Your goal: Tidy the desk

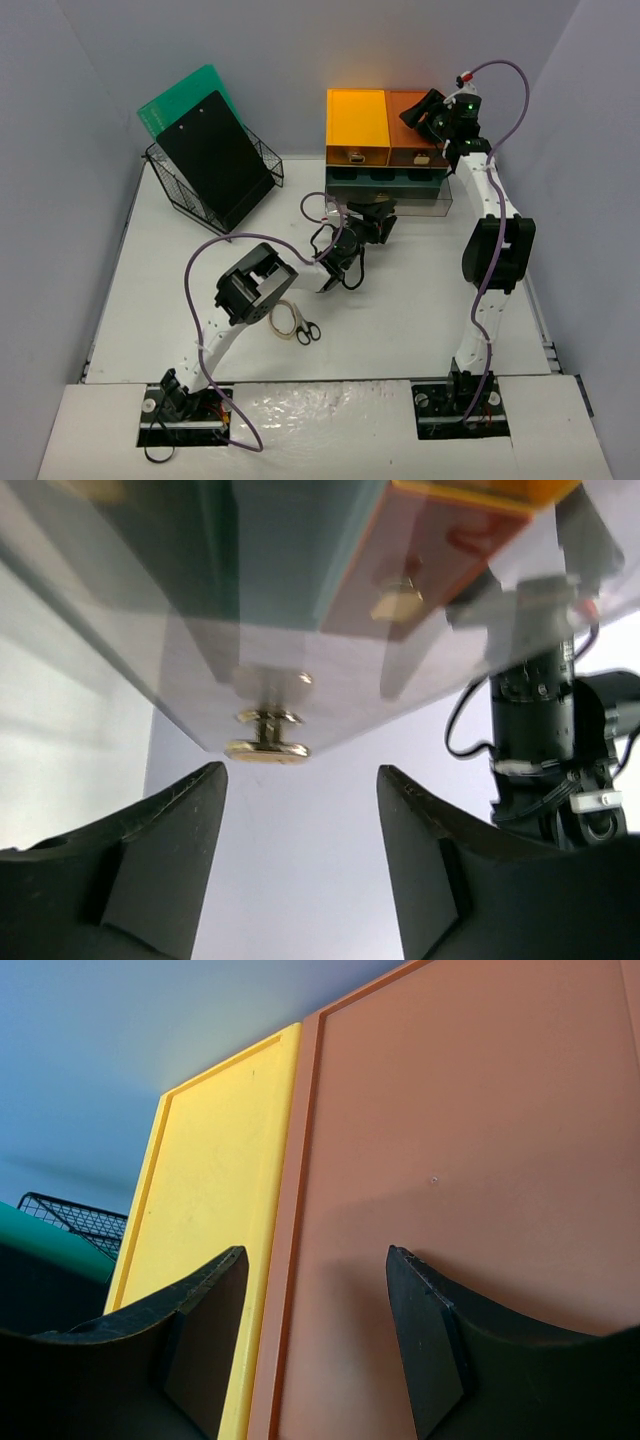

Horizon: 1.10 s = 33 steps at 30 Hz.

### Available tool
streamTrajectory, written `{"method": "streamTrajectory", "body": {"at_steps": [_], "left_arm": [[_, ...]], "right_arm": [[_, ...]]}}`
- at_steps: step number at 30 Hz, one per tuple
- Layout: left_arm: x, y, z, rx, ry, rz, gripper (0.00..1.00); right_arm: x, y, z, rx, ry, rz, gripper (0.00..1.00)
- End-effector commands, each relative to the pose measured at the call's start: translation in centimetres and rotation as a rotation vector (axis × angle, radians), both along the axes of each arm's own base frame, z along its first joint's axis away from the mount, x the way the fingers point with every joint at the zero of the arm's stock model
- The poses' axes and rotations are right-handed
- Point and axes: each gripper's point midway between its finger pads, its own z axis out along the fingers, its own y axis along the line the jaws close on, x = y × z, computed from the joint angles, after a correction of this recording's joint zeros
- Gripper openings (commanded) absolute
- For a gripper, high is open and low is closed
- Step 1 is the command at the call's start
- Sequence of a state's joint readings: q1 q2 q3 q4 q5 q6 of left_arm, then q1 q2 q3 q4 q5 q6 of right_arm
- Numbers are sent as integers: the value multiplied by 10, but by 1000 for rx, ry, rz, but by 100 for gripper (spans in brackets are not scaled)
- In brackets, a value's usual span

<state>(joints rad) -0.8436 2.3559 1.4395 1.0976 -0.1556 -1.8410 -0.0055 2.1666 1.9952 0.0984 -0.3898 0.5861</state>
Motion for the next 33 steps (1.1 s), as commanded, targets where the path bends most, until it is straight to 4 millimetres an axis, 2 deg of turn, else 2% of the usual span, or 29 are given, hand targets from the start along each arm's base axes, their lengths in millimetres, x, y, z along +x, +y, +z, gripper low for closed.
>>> {"method": "streamTrajectory", "body": {"at_steps": [1, 5, 9, 11, 14, 15, 17, 18, 19, 20, 22, 25, 27, 29, 33], "left_arm": [[-28, -4, 121, -184, -294, -89, 64], [-47, -6, 130, -157, -326, -146, 65], [-76, -1, 123, -21, -327, -227, 65], [-94, 9, 109, 106, -318, -268, 65], [-119, 36, 102, 318, -335, -304, 64], [-126, 47, 97, 399, -324, -318, 64], [-137, 70, 66, 664, -272, -349, 64], [-143, 87, 57, 796, -260, -360, 64], [-149, 105, 63, 903, -275, -351, 64], [-155, 128, 55, 1020, -231, -344, 64], [-172, 189, 26, 1279, -49, -332, 64], [-192, 237, 20, 1381, 58, -285, 65], [-209, 267, -1, 1426, 177, -277, 65], [-224, 283, -18, 1446, 252, -286, 65], [-246, 298, -54, 1423, 388, -284, 64]], "right_arm": [[-70, -17, -172, -32, 584, -33, 56], [-70, -17, -171, -29, 580, -34, 56], [-70, -16, -168, -27, 576, -33, 56], [-69, -16, -167, -26, 574, -33, 56], [-70, -15, -166, -25, 574, -31, 56], [-71, -15, -165, -25, 574, -31, 56], [-71, -14, -164, -26, 573, -29, 56], [-72, -14, -164, -27, 573, -29, 56], [-72, -14, -164, -28, 572, -29, 56], [-72, -14, -164, -28, 571, -29, 56], [-72, -14, -163, -26, 572, -31, 56], [-70, -11, -162, -24, 567, -24, 56], [-69, -9, -161, -26, 565, -21, 56], [-69, -7, -163, -24, 567, -21, 56], [-70, -6, -166, -33, 571, -19, 56]]}}
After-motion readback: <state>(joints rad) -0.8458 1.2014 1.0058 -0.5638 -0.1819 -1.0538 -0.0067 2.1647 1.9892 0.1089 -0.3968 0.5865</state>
